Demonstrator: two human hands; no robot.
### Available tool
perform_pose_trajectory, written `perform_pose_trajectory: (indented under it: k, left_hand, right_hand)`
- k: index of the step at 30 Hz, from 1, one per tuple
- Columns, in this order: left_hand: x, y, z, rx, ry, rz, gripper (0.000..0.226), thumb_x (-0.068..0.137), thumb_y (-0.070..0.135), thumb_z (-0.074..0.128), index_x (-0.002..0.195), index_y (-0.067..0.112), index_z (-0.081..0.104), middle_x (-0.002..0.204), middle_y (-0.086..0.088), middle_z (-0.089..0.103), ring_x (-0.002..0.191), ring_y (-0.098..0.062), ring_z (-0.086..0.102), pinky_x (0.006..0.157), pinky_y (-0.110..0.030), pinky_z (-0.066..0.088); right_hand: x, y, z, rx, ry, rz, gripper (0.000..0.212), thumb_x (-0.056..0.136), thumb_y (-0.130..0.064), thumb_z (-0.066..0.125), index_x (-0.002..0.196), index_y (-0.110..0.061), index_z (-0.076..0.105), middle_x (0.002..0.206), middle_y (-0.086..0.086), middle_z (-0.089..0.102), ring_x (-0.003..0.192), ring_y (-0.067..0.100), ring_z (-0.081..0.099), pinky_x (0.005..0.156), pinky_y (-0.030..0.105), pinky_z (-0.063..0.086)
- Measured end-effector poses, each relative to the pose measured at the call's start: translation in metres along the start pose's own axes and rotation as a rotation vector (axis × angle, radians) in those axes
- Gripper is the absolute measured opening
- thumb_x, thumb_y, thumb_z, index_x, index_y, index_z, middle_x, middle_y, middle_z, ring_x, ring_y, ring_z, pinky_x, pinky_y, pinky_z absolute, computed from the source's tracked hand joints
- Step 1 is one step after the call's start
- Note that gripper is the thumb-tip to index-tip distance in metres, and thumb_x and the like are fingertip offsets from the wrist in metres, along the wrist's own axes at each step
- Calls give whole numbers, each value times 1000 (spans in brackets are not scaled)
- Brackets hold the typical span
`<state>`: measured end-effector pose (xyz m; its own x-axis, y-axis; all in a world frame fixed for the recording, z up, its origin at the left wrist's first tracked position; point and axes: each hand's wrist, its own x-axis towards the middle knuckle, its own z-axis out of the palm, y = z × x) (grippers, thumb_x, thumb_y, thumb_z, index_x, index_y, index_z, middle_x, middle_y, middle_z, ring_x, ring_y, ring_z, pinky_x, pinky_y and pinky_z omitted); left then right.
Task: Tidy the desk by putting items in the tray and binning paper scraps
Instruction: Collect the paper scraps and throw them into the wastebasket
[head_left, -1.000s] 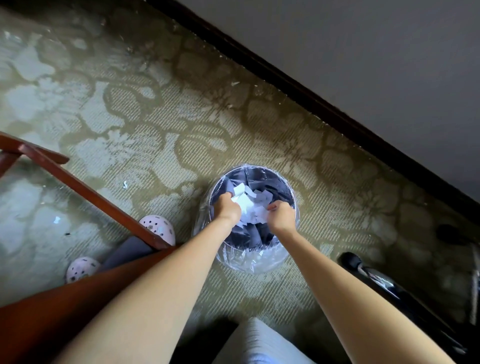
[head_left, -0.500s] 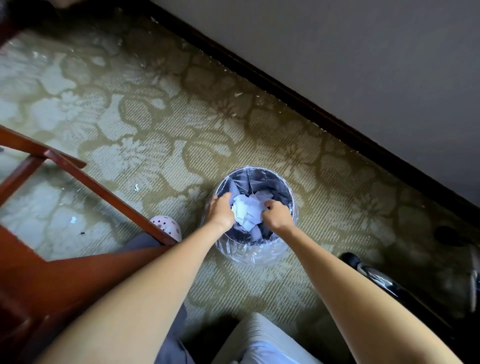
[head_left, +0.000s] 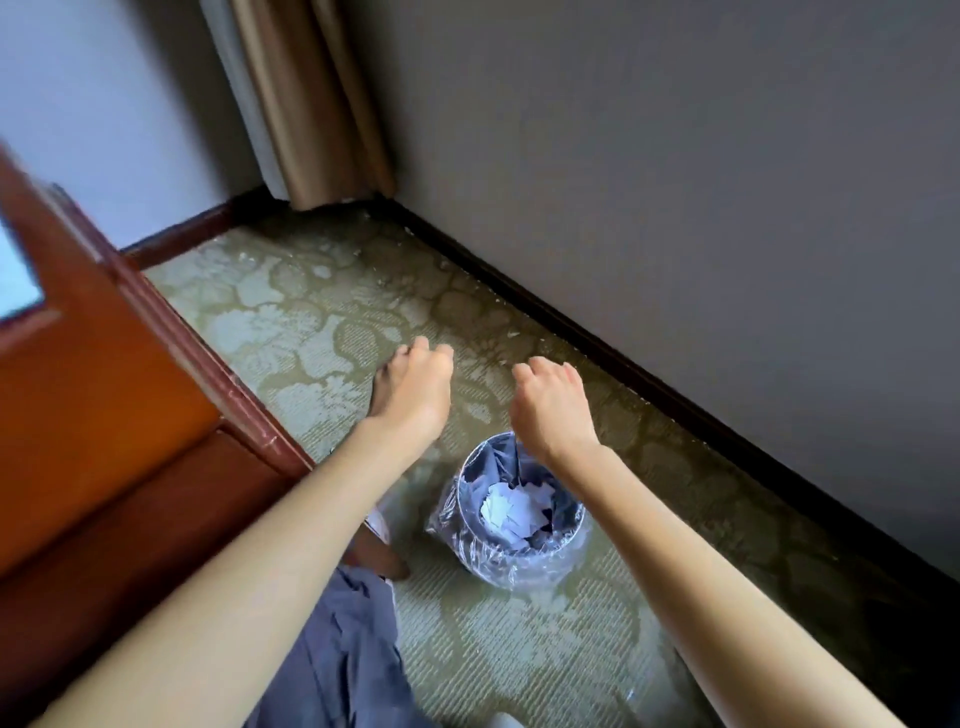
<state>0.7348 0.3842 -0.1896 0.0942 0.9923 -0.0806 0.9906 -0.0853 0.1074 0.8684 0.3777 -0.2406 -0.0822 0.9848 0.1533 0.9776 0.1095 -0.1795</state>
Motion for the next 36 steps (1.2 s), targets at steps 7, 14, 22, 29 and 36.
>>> perform_pose_trajectory:
  k: [7, 14, 22, 29, 36]
  left_hand:
    - [-77, -61, -132, 18, 374, -149, 30, 96, 6, 41, 124, 11, 49, 116, -15, 55, 108, -35, 53, 81, -41, 43]
    - [-182, -173, -159, 71, 488, -446, 31, 96, 8, 36, 123, 9, 52, 119, -18, 55, 111, -37, 52, 87, -44, 44]
    - [-272, -291, -130, 15, 337, -823, 50, 100, 26, 33, 148, 18, 21, 156, -16, 12, 146, -32, 4, 115, -46, 20]
    - [-279, -359, -109, -90, 334, -970, 69, 95, 53, 26, 150, 25, -4, 157, -14, -13, 143, -38, -17, 116, -54, 2]
    - [-261, -396, -106, -190, 296, -1028, 87, 83, 71, 33, 150, 24, 2, 157, -17, -5, 144, -38, -9, 116, -52, -2]
  right_hand:
    - [5, -113, -120, 89, 315, -213, 20, 69, -1, 43, 71, -1, 63, 70, 17, 62, 50, 36, 56, 47, 29, 43]
    - [-36, -255, -138, 302, 234, -529, 25, 92, -12, 40, 108, -4, 57, 113, 15, 56, 102, 37, 55, 82, 42, 43]
    - [-70, -374, -99, 421, -92, -835, 44, 95, -26, 45, 135, -9, 40, 150, 14, 29, 136, 30, 31, 107, 31, 30]
    - [-52, -436, -72, 266, -18, -878, 68, 95, -43, 38, 149, -18, 6, 157, 15, -9, 146, 31, -8, 120, 37, 0]
    - [-31, -467, -59, 145, -139, -710, 87, 83, -73, 30, 149, -26, -3, 155, 20, -14, 146, 34, -9, 119, 42, -1]
